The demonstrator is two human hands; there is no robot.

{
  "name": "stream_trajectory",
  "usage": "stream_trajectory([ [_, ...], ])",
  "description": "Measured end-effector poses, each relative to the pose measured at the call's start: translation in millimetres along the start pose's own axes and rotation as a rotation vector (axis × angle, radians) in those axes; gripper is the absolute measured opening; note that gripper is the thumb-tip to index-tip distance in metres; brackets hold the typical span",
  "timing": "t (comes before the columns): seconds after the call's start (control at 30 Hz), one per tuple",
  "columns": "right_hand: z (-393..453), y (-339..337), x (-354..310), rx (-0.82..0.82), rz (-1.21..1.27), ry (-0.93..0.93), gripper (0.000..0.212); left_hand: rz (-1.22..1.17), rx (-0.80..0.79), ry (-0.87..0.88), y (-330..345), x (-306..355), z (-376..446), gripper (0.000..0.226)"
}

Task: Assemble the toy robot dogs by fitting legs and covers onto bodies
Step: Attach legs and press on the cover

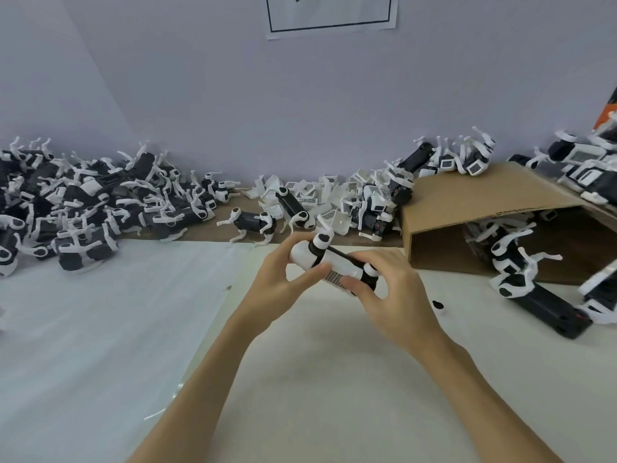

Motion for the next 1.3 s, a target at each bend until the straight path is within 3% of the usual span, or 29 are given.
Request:
stream_trajectory([
  [0.17,1.5,-2.0,-1.4,-0.019,0.059,0.05,0.026,-0.007,0.038,0.041,2.6,4.0,-2.2,0.037],
  [0.3,-5.1,7.9,4.3,-0.222,0.002,0.141,0.038,0.123,-0.016,0.047,2.6,-1.0,-2.8,0.035],
  [0.37,-9.4,13.5,7.8,-0.272,-0.019,0.205,0.033,0.186,-0.056,0.048,8.8,-2.6,-5.8,0.035],
  [0.6,-1.7,5.8,2.6,-0.207,-0.027,0.181,0.031,0.163,0.021,0.128,9.2,7.6,-5.8,0.031],
  [0.9,-6.4,10.9,9.9,-0.289,0.04,0.29,0.024,0.055,0.079,-0.082,11.7,-7.2,-5.8,0.021],
  [1.07,-4.2,8.3,7.2,-0.258,0.054,0.26,0.026,0.111,0.161,0.008,12.3,-3.4,-5.9,0.021],
  [1.13,-4.3,9.8,4.4,-0.237,0.114,0.247,0.034,0.101,0.202,-0.01,13.7,-4.3,-6.5,0.016],
  [1.23,-7.5,13.6,2.0,-0.234,-0.052,0.148,0.064,-0.008,0.284,-0.134,11.5,-10.5,-6.5,0.019],
  [1.3,-8.2,14.5,-1.9,-0.19,-0.144,0.052,0.063,-0.004,0.296,-0.137,11.8,-10.1,-8.2,0.024],
])
Point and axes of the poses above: each hand's wrist, its own z-axis towards the middle knuckle, its own y-axis out of the palm, x = y × z, the point moved 5 cm from there along z, towards the middle knuckle, and after that the axes turned 15 degrees about x, right-handed, at the moved point
